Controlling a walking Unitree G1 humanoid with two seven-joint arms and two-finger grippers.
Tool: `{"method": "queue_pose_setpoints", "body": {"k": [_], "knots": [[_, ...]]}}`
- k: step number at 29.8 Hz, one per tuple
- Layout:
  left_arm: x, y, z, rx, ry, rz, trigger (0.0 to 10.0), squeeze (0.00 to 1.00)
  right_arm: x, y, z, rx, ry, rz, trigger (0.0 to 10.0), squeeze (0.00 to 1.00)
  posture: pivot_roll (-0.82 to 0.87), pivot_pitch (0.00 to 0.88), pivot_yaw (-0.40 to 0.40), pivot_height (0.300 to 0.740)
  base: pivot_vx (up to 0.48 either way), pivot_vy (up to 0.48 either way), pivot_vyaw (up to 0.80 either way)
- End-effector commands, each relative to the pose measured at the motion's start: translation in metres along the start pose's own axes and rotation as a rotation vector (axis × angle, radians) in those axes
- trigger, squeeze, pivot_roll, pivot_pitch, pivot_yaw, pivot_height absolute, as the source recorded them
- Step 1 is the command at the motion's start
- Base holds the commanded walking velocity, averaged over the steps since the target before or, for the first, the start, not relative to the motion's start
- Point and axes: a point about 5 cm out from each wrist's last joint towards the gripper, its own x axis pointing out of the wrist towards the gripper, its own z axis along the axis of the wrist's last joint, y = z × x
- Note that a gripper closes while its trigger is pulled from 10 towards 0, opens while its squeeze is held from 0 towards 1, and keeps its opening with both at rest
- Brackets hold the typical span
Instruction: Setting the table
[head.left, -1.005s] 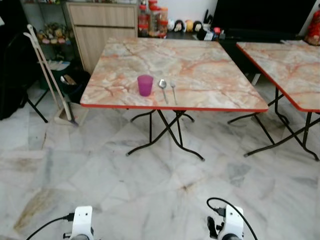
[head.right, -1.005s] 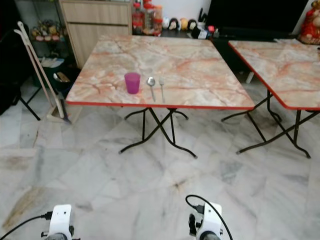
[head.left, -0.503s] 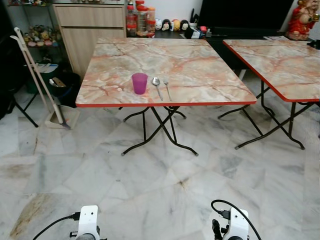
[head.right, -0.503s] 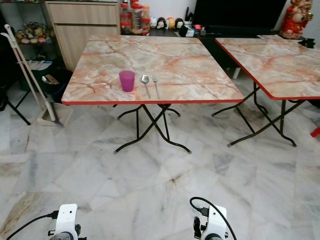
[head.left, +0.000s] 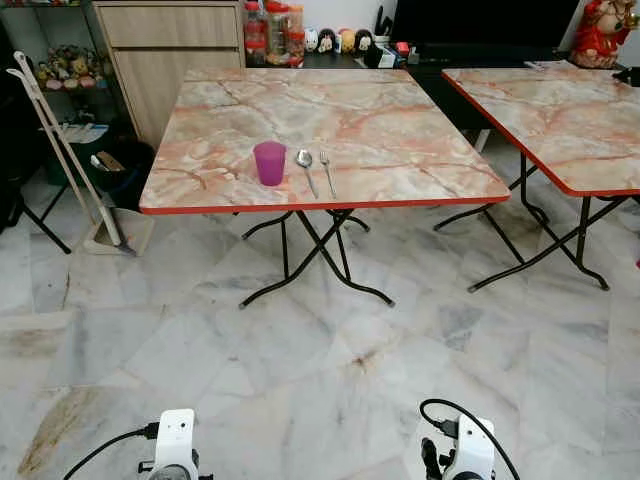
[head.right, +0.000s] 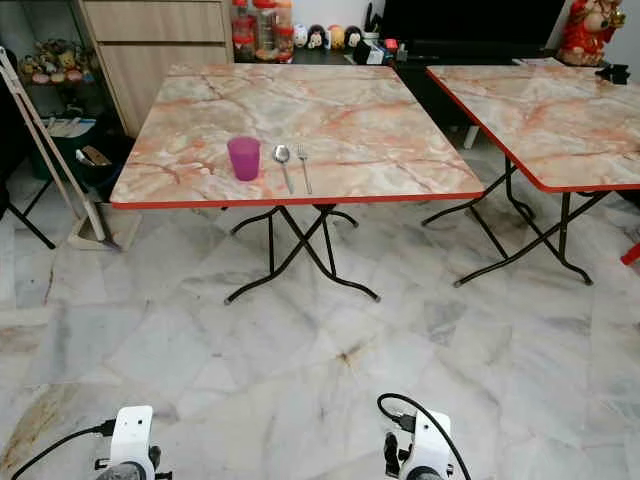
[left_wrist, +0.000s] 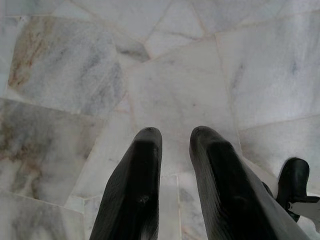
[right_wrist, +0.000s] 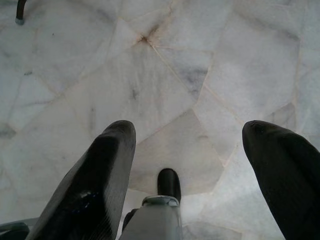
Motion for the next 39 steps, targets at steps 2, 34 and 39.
{"method": "queue_pose_setpoints", "body": {"k": [2, 34, 39], "knots": [[0.0009, 0.0029, 0.0042, 0.009, -0.007, 0.01, 10.0, 0.0, 0.0008, -0.0002, 0.0035, 0.016, -0.012, -0.007, 10.0, 0.0, 0.05, 0.0, -0.058, 0.74, 0.0, 0.0, 0.0], [0.0008, 0.0013, 0.0033, 0.011, -0.002, 0.002, 10.0, 0.0, 0.0003, -0.0021, 0.0017, 0.006, -0.005, -0.017, 10.0, 0.0, 0.02, 0.0, -0.028, 0.74, 0.015, 0.0, 0.03], [0.0014, 0.0024, 0.0064, 0.03, -0.005, -0.004, 10.0, 0.0, -0.0001, -0.0015, -0.0001, 0.018, -0.002, -0.022, 10.0, 0.0, 0.01, 0.0, -0.01, 0.74, 0.243, 0.0, 0.08]]}}
